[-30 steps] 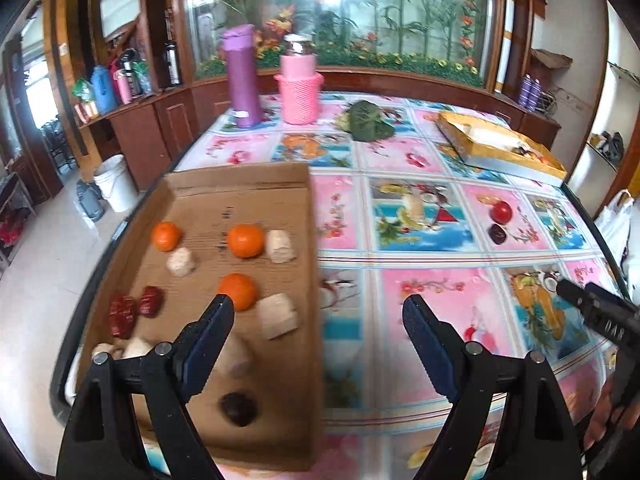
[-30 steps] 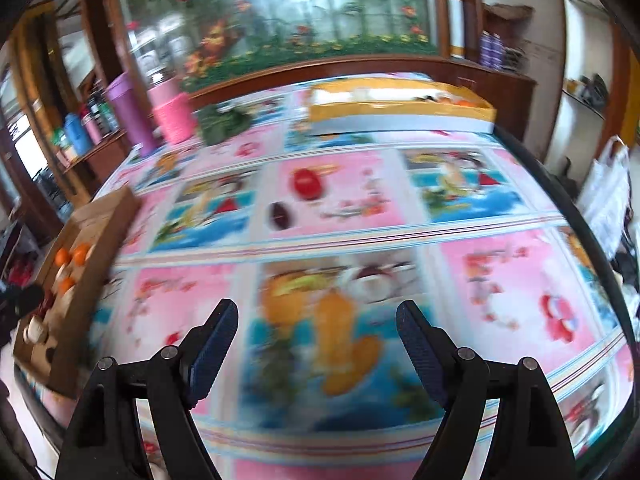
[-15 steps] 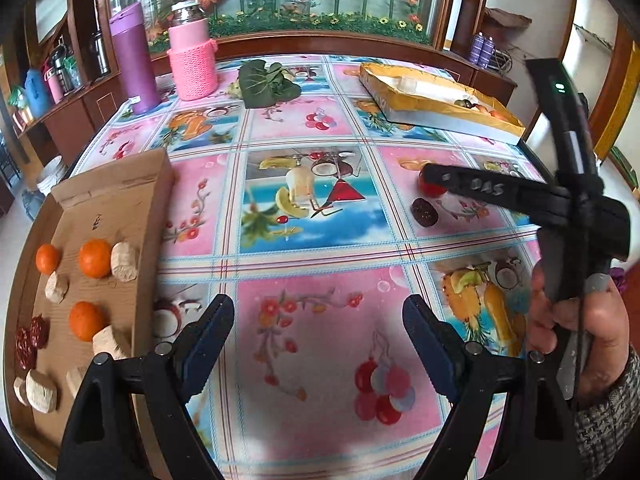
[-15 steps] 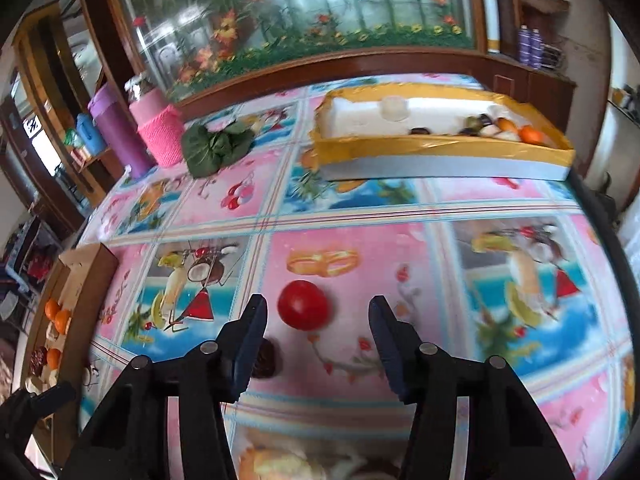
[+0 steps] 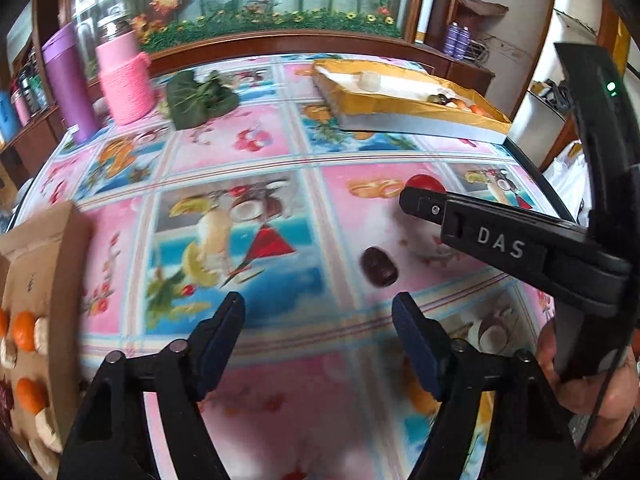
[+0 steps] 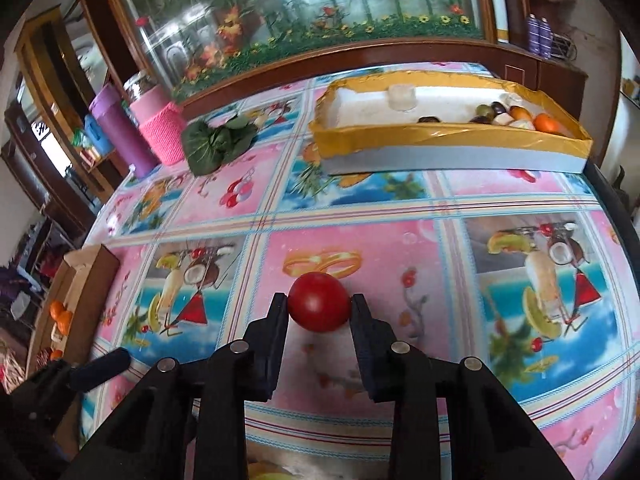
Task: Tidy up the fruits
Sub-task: 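Grasp the red tomato with the right tool while the left tool grasps a dark date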
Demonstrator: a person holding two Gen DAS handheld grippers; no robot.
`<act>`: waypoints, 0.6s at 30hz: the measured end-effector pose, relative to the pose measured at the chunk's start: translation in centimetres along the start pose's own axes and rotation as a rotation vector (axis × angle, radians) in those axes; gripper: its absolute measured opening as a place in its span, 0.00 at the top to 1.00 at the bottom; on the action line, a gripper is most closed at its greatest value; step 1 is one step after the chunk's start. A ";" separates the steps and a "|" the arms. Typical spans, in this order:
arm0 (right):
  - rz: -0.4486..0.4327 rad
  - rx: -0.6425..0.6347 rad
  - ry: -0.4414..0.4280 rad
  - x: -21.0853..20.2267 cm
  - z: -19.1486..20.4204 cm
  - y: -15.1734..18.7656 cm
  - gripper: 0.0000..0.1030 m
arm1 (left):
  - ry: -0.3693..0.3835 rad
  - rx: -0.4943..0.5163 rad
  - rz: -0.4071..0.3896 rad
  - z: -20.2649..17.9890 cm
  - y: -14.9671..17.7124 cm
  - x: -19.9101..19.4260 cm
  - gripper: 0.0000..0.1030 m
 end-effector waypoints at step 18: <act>-0.033 0.069 0.017 -1.0 -1.8 -0.5 0.68 | 0.033 -0.006 -0.048 0.6 -0.7 -0.4 0.99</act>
Point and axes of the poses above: each gripper's, at about its wrist camera, not at the fingertips, and x roughly the way its jaws point, z to its left, y to its underside, the point moved 8 cm from there along x, roughly the way its jaws point, and after that the axes turned 2 degrees about -z, right-handed, at the moved point
